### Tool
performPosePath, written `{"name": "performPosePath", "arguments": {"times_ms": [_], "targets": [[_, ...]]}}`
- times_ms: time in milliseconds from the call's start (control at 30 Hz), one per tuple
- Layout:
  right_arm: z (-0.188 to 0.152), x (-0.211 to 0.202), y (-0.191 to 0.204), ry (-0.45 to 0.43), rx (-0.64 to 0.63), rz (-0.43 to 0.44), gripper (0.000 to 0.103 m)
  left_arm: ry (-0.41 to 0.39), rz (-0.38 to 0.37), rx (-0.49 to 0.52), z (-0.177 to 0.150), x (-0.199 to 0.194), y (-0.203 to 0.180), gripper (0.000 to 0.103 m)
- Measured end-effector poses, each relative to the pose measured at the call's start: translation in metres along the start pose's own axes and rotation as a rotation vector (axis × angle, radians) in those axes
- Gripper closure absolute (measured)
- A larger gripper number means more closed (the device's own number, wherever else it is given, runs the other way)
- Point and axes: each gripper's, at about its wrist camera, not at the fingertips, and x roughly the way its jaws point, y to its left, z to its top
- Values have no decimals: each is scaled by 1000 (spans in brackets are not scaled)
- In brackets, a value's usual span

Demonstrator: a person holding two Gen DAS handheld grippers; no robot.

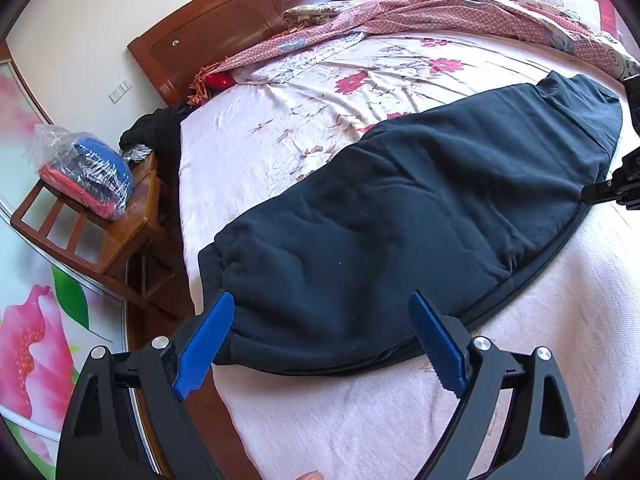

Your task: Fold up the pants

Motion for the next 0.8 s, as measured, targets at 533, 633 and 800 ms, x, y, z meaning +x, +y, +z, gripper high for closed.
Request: {"name": "performPosePath", "arguments": {"times_ms": [533,633,800], "targets": [[22,-90,-28,-132,-69,-159,51,-9,4,-173,4,-5,5,8],[38,-125,-53,-203,-13,-208,51,-1,10,-185,3,-7,1,7],[60,-170,-100,-317,132,-174,51,21,15,-193,-1,-7,-4,6]]}}
